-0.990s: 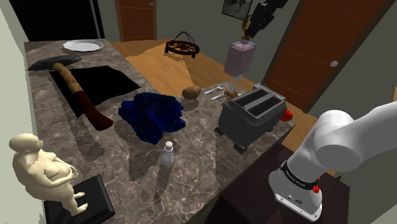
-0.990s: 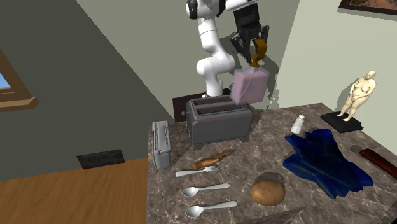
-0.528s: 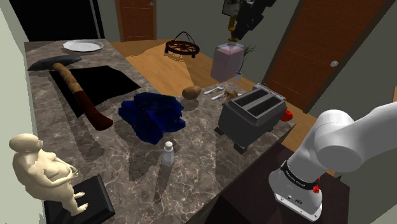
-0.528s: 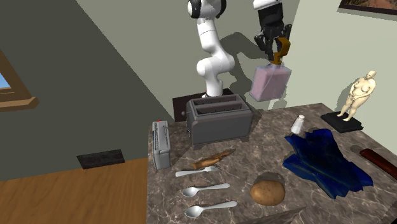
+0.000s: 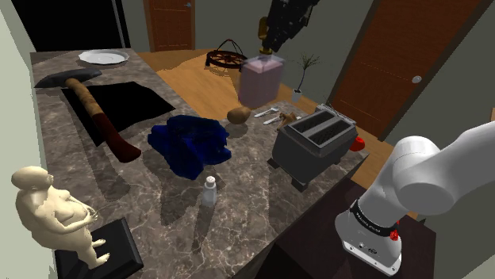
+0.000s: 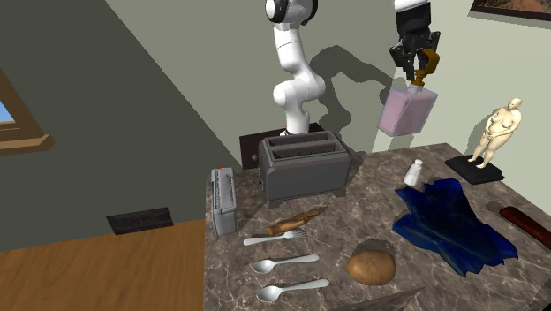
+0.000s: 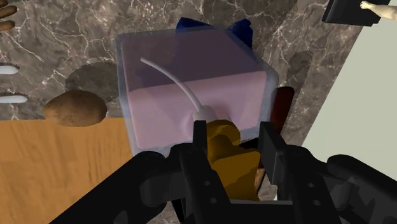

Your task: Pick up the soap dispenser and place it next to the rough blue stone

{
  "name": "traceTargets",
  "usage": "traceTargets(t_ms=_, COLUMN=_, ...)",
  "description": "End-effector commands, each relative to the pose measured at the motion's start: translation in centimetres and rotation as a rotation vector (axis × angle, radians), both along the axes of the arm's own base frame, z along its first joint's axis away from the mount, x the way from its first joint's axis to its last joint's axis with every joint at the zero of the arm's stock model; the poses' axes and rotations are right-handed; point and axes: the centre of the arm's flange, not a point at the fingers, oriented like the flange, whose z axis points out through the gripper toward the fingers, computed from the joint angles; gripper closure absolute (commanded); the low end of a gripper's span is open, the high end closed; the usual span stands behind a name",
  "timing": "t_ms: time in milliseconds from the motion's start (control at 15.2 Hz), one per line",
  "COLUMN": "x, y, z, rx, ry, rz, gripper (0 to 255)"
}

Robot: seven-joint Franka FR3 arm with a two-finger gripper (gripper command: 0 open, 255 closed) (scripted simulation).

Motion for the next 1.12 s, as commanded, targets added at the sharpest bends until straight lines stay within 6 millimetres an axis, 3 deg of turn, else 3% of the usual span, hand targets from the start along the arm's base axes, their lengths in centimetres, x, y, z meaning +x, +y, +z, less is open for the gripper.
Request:
traceTargets(t_ms=0, x=0.0, y=2.6, z=-0.1, rx=0.001, ry=0.0, rz=-0.001, gripper=255)
traceTargets(t_ms=264, x=0.5, y=8.1, z=-0.1, rx=0.001, ry=0.0, rz=-0.001, gripper=255)
traceTargets(t_ms=1056, x=0.5, y=8.1, z=-6.4, rx=0.001, ry=0.0, rz=-0.001, gripper=255)
